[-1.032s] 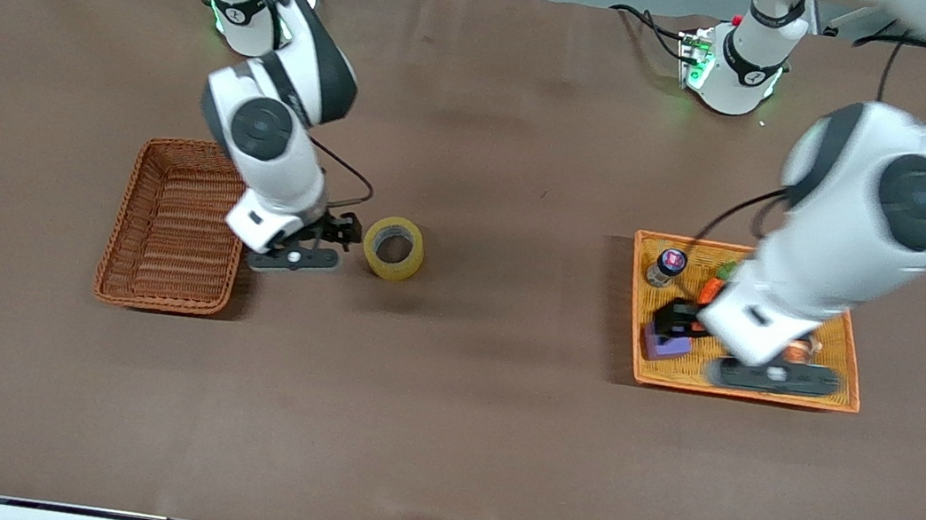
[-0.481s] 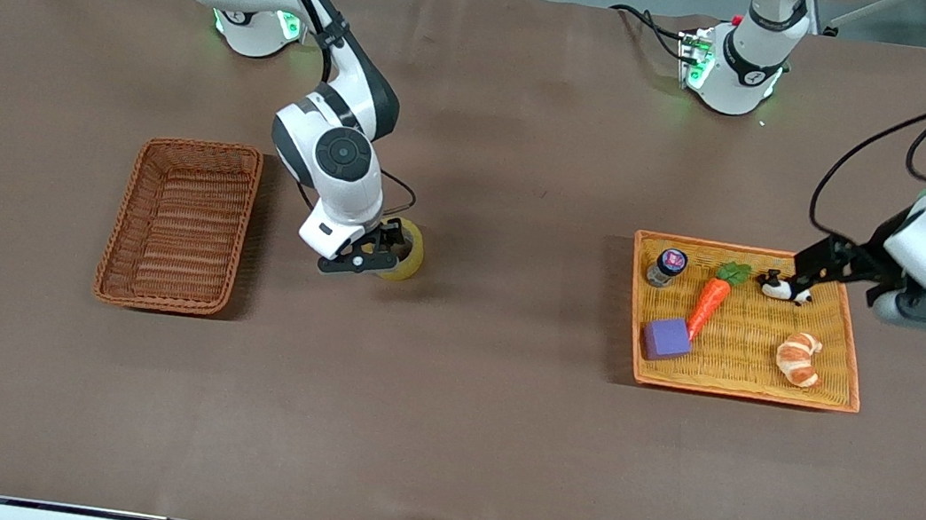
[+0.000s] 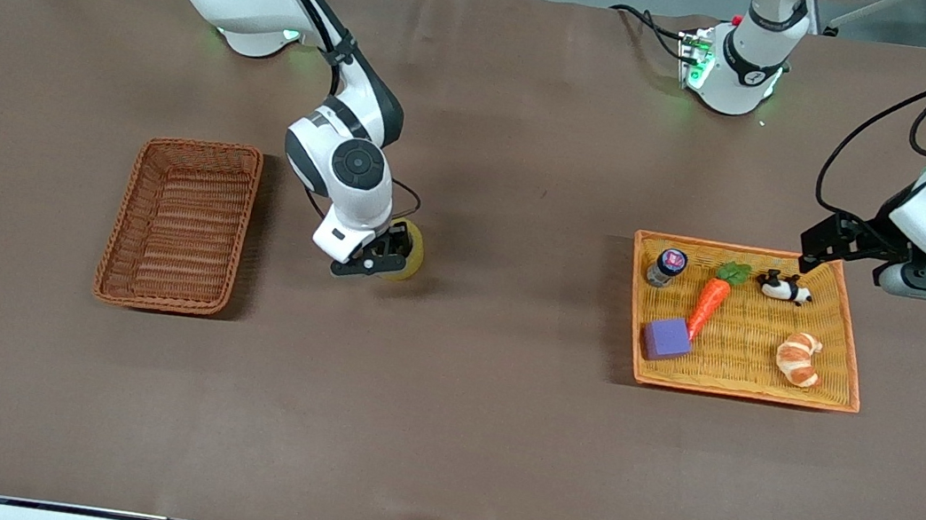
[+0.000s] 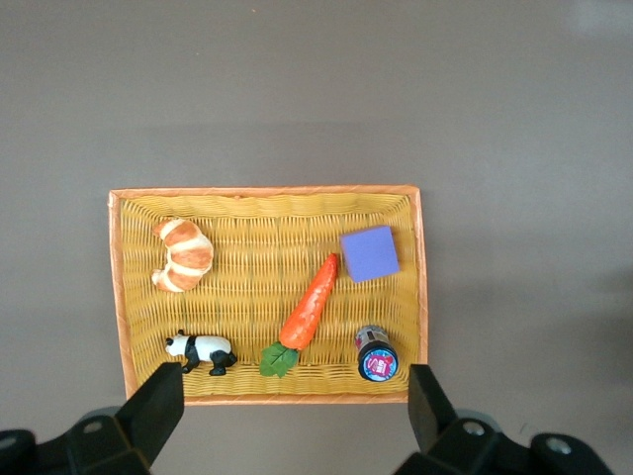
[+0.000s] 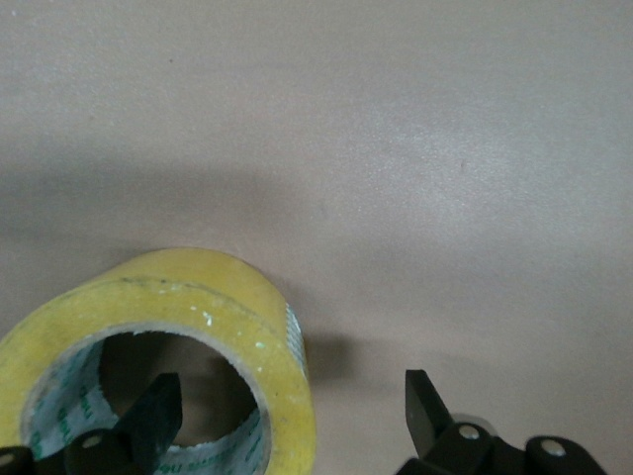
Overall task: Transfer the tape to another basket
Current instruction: 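Grasp the tape with the right gripper while the left gripper withdraws, then lift the tape and carry it into the brown wicker basket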
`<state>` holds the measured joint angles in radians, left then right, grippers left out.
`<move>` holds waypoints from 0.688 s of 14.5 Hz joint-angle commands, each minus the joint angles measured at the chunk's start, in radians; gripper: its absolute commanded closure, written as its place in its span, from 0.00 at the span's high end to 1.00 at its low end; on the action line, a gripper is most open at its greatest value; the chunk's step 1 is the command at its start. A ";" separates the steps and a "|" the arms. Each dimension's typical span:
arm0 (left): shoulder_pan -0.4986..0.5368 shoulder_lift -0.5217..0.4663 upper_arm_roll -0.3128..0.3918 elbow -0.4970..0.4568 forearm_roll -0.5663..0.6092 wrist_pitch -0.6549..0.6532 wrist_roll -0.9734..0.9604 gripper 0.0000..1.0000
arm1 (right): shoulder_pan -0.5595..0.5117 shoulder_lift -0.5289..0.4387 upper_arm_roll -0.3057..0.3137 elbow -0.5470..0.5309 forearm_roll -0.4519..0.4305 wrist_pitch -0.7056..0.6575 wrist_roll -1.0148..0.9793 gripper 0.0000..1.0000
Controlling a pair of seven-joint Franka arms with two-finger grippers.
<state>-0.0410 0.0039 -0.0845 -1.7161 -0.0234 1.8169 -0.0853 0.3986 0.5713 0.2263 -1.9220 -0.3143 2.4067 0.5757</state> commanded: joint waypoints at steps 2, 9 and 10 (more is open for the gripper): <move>0.013 -0.027 0.003 -0.020 0.000 0.007 -0.005 1.00 | -0.012 0.009 0.004 -0.008 -0.040 0.022 0.027 0.65; 0.013 -0.006 0.002 0.000 0.030 0.007 -0.002 1.00 | -0.029 -0.005 0.005 0.015 -0.039 -0.046 0.042 0.00; 0.009 0.002 0.000 0.010 0.031 0.007 -0.004 1.00 | -0.029 -0.010 0.007 0.027 -0.039 -0.073 0.044 0.00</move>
<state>-0.0269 0.0017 -0.0820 -1.7161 -0.0120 1.8176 -0.0827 0.3870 0.5818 0.2221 -1.9078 -0.3221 2.3838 0.5849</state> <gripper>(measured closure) 0.000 0.784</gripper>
